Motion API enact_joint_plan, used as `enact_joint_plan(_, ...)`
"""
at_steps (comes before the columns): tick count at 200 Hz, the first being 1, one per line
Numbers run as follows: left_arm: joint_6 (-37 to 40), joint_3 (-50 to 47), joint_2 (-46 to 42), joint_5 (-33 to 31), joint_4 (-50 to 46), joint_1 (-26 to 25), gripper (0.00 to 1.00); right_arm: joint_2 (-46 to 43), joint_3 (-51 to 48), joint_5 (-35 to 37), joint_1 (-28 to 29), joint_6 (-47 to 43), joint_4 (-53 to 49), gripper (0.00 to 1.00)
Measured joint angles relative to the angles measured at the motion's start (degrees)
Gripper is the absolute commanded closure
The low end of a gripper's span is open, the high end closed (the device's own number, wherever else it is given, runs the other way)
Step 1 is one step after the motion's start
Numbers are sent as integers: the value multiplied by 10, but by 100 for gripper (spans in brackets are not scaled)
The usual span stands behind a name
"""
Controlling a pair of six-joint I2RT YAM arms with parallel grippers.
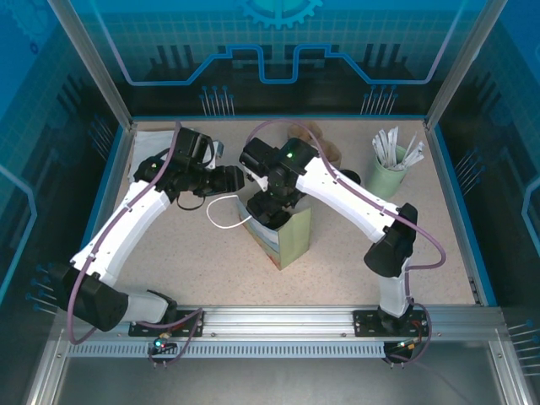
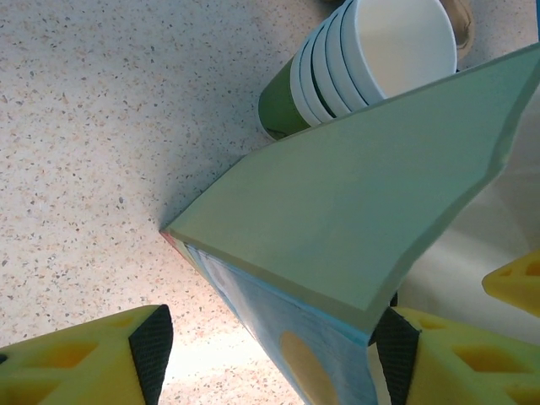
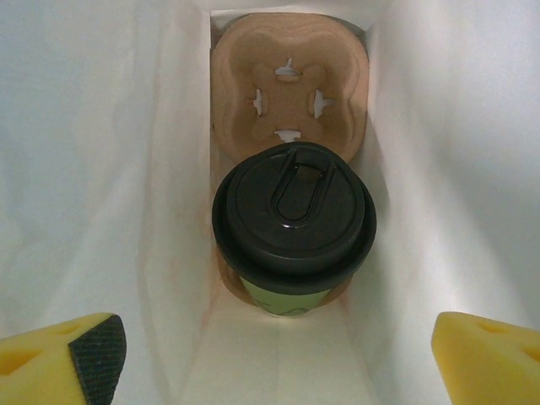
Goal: Pack the takeout coffee
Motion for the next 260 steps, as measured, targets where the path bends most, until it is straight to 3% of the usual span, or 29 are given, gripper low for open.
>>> enact_joint_plan(76, -9, -9, 3, 2, 12, 0, 43, 22, -53, 1, -6, -5, 29, 2)
enact_joint_plan(179, -9, -9, 4, 1, 12, 0, 44, 38, -122, 3, -12, -14, 81, 0)
enact_joint_plan(260, -9, -9, 4, -16, -2, 4, 44, 51, -168, 3, -16, -20, 112, 5)
